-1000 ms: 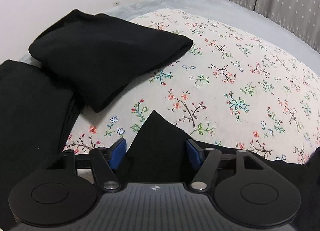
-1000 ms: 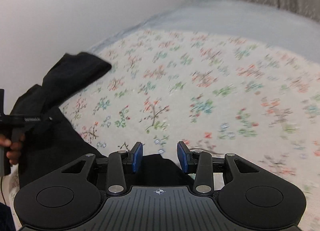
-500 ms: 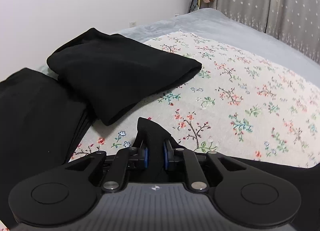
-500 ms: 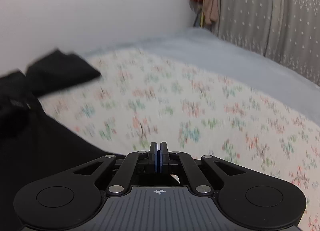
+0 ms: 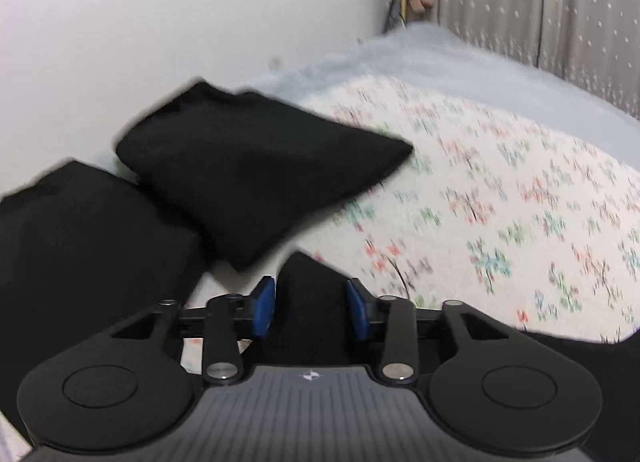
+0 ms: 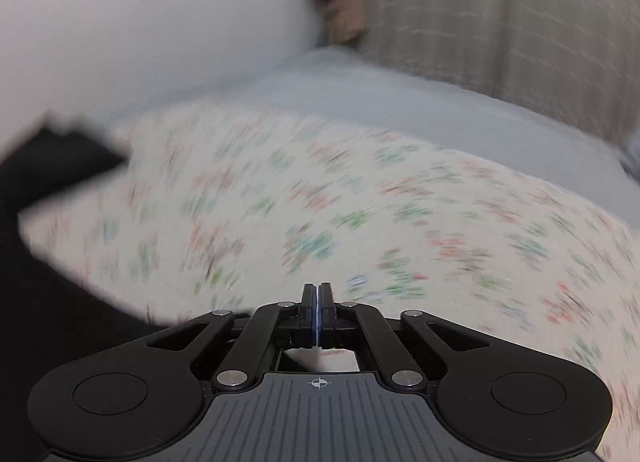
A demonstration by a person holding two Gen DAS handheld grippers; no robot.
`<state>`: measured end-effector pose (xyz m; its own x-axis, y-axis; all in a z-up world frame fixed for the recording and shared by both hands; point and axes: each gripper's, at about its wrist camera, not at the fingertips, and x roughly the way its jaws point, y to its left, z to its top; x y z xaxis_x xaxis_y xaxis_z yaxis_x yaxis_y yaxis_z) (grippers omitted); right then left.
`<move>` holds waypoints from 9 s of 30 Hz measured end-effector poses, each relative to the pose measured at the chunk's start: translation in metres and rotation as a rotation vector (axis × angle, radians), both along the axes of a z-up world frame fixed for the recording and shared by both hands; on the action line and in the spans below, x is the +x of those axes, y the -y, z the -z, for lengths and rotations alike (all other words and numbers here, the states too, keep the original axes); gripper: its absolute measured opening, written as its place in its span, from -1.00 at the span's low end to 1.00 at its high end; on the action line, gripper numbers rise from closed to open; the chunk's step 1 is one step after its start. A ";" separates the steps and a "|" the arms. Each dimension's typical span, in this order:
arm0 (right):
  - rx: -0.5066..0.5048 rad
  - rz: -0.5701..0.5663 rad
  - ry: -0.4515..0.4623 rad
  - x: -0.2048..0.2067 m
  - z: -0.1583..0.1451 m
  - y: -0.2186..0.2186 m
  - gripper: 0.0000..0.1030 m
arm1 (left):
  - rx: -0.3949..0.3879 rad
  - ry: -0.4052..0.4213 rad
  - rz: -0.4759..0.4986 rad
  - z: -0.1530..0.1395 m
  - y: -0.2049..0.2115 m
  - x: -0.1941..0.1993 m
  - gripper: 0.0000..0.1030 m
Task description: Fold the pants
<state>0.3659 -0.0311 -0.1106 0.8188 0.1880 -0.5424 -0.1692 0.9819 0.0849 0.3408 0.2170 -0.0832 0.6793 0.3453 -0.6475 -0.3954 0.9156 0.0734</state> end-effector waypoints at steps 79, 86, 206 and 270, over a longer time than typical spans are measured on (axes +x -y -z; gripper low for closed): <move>0.192 0.719 -0.161 -0.233 0.034 0.458 -0.03 | -0.070 -0.061 0.643 0.032 0.281 0.028 -0.38; 0.098 0.708 -0.101 -0.232 0.023 0.449 -0.32 | -0.061 -0.063 0.653 0.033 0.281 0.028 -0.38; -0.314 0.476 -0.291 -0.303 0.016 0.294 0.63 | -0.617 -0.185 -0.175 0.020 -0.034 -0.118 0.94; -0.016 0.088 -0.254 -0.262 0.029 0.210 0.63 | -0.009 -0.119 0.440 0.033 0.202 -0.095 0.70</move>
